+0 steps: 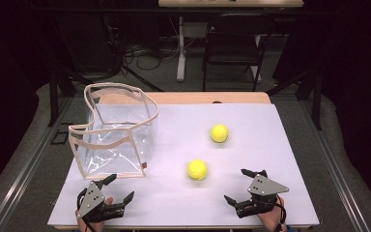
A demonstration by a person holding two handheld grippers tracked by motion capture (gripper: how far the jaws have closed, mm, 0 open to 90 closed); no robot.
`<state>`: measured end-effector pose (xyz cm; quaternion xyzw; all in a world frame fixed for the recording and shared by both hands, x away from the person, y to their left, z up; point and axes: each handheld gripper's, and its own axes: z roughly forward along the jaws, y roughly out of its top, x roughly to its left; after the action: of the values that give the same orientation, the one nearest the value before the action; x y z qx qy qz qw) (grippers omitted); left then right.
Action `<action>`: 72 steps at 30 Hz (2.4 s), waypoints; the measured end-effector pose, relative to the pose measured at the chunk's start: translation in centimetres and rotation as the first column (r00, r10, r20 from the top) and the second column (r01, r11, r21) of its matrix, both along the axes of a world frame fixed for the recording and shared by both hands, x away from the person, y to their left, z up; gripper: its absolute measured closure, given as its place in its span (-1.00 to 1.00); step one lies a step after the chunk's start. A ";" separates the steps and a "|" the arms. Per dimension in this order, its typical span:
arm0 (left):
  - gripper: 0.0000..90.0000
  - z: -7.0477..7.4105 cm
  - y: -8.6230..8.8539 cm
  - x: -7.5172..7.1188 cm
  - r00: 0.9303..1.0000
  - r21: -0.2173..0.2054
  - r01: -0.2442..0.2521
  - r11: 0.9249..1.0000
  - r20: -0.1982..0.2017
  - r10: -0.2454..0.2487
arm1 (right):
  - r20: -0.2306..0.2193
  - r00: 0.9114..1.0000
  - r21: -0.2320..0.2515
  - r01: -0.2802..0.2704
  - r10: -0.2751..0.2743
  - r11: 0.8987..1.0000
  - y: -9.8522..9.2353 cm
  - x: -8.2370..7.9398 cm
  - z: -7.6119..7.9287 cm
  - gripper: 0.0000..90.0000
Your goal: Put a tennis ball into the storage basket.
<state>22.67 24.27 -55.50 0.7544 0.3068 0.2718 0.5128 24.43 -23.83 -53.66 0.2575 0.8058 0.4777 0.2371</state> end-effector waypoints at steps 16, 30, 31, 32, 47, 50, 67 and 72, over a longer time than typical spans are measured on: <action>-0.65 0.0 0.0 0.0 1.000 0.002 -0.005 1.000 0.001 0.005 | -0.023 0.999 -0.025 -0.023 0.022 0.999 0.9 0.7 0.8 -1.00; -0.65 0.0 -0.2 -0.1 1.000 0.004 -0.007 1.000 -0.005 0.007 | -0.079 0.996 -0.046 -0.054 0.051 0.997 2.1 2.0 1.3 -1.00; -0.65 0.0 -0.2 -0.1 1.000 0.007 -0.007 1.000 -0.003 0.007 | -0.076 0.996 -0.048 -0.057 0.053 0.997 2.2 2.1 1.3 -1.00; -0.65 0.0 -0.2 -0.1 1.000 0.011 -0.007 1.000 0.000 0.007 | -0.078 0.996 -0.048 -0.057 0.053 0.997 2.3 2.1 1.4 -1.00; -0.65 0.0 -0.2 -0.1 1.000 0.013 -0.011 1.000 0.000 0.011 | -0.090 0.993 -0.061 -0.082 0.076 0.995 4.0 3.5 2.1 -1.00; -0.65 0.0 -0.1 0.0 1.000 0.006 -0.012 1.000 -0.004 0.012 | -0.102 0.991 -0.069 -0.089 0.082 0.994 4.5 3.9 2.0 -1.00; -0.65 0.1 -0.1 -0.1 1.000 0.016 -0.010 1.000 0.001 0.010 | -0.144 0.985 -0.082 -0.106 0.093 0.991 6.0 5.4 2.3 -1.00; -0.65 0.1 -0.1 -0.1 1.000 0.017 -0.009 1.000 0.002 0.009 | -0.156 0.983 -0.095 -0.116 0.100 0.989 6.5 5.6 2.3 -1.00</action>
<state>22.56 24.12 -55.42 0.7569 0.3074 0.2777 0.5055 30.06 -17.31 -51.33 0.2362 0.8580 0.4263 0.1622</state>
